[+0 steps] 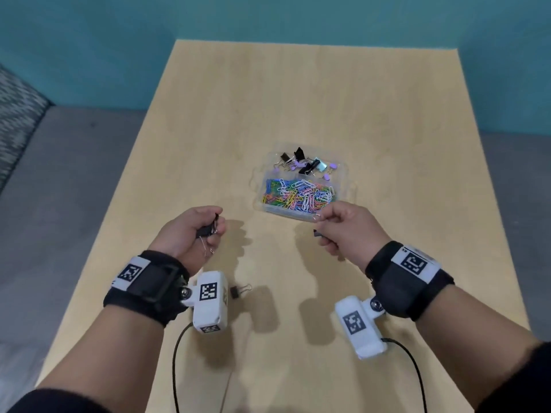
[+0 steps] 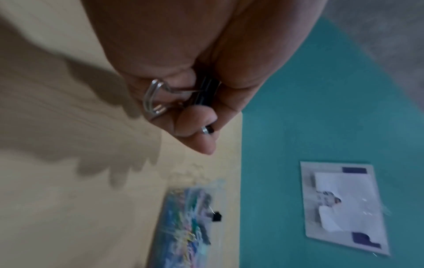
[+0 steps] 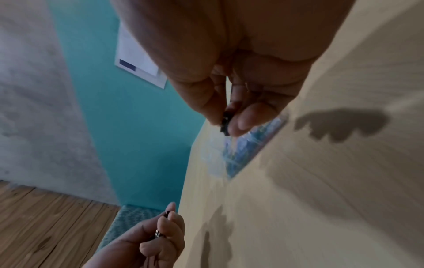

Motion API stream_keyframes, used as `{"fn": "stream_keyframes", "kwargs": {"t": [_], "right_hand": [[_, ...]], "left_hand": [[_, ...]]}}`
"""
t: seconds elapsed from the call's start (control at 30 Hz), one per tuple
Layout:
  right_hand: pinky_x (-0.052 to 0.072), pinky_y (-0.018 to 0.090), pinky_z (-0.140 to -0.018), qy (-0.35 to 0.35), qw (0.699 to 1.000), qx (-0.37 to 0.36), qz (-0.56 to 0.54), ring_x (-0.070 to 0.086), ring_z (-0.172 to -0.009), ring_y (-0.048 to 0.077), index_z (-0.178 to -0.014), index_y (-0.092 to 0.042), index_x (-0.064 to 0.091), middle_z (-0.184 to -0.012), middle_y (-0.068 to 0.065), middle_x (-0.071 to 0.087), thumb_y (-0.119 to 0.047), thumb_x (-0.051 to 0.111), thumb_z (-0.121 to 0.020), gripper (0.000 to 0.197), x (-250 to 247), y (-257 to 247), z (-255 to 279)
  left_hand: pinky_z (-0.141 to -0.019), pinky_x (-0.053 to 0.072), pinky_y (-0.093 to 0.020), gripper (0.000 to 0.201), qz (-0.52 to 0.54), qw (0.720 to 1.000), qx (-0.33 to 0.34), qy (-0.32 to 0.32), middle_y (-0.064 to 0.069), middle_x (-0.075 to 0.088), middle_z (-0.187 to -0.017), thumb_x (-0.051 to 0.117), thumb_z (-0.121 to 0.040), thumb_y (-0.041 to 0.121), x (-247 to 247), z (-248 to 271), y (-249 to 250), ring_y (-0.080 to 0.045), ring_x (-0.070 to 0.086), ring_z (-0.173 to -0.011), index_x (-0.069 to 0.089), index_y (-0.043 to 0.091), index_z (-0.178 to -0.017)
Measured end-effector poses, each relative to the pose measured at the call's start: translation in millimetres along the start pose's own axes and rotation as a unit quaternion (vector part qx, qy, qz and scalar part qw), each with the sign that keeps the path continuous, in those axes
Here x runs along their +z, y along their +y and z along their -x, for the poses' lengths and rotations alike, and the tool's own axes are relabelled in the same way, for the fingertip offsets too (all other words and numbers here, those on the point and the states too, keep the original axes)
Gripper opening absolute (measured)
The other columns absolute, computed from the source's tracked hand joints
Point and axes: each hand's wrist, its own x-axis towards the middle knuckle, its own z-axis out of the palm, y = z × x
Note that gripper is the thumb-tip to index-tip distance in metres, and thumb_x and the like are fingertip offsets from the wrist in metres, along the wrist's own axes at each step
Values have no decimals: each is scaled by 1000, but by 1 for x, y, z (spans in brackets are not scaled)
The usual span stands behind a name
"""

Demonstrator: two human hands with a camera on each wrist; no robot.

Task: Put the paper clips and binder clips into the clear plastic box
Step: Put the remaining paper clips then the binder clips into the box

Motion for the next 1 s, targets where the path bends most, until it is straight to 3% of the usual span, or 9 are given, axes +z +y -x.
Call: {"fn": "stream_keyframes", "kwargs": {"t": [0.17, 0.3, 0.43, 0.53, 0.67, 0.77, 0.83, 0.9, 1.0], "right_hand": [[56, 31, -55, 103, 993, -46, 19, 66, -62, 24, -75, -15, 59, -73, 11, 62, 1, 55, -87, 20, -12, -51, -57], [59, 45, -71, 98, 992, -41, 62, 70, -76, 29, -102, -12, 61, -89, 13, 65, -8, 56, -86, 17, -17, -66, -81], [53, 36, -74, 129, 979, -71, 141, 65, -75, 24, -95, -21, 63, -87, 1, 67, -17, 57, -83, 14, -18, -43, -57], [47, 32, -69, 84, 978, -69, 177, 59, -73, 23, -83, -22, 62, -76, -2, 64, -14, 56, -83, 10, -3, -12, -25], [44, 29, -67, -29, 961, -58, 268, 60, -79, 21, -83, -26, 57, -82, -4, 64, -19, 53, -85, 9, 26, 14, 10], [41, 28, -67, -95, 941, -77, 315, 58, -84, 22, -89, -24, 57, -89, -2, 64, -18, 49, -87, 10, 47, 25, 21], [44, 31, -75, -125, 921, -110, 352, 57, -92, 25, -102, -21, 56, -101, 2, 61, -17, 47, -87, 18, 60, 31, 24], [45, 37, -83, -143, 897, -145, 392, 54, -98, 28, -115, -19, 52, -109, 4, 55, -20, 47, -90, 26, 73, 34, 25], [46, 43, -81, -147, 867, -201, 433, 50, -98, 29, -120, -19, 45, -109, 6, 49, -27, 51, -92, 30, 93, 36, 24]], "left_hand": [[-37, 42, -19, 19, -32, 999, 37, -20, -14, 54, -76, 36, -96, 3, 68, -22, 37, -14, 56, -45, 55, 6, -100], [-45, 48, -20, 13, -37, 998, 45, -14, -15, 57, -75, 47, -93, 3, 118, -42, 57, -19, 59, -59, 57, -1, -102], [-50, 52, -23, 10, -77, 996, 53, 10, -14, 54, -73, 56, -89, 5, 156, -60, 64, -21, 54, -61, 56, -2, -97], [-63, 56, -33, 12, -110, 993, 48, -21, -10, 53, -77, 62, -87, 12, 167, -67, 62, -22, 53, -62, 57, 1, -91], [-84, 46, -35, 34, -159, 982, 64, -79, -3, 57, -110, 64, -86, 24, 154, -63, 57, -22, 51, -101, 60, 13, -119], [-91, 48, -36, 25, -114, 986, 110, -47, -6, 57, -116, 56, -92, 15, 119, -40, 50, -20, 55, -105, 59, 13, -117], [-92, 48, -38, 17, -160, 979, 124, 6, -8, 60, -104, 55, -92, 12, 79, -22, 36, -22, 59, -96, 62, 11, -107], [-87, 49, -40, 21, -272, 951, 136, 51, -6, 63, -92, 60, -88, 20, 29, -3, 16, -22, 60, -86, 64, 12, -107], [-86, 46, -35, 26, -523, 839, 129, 80, 0, 66, -103, 63, -84, 32, -36, 32, -17, -18, 59, -93, 65, 20, -108]]}}
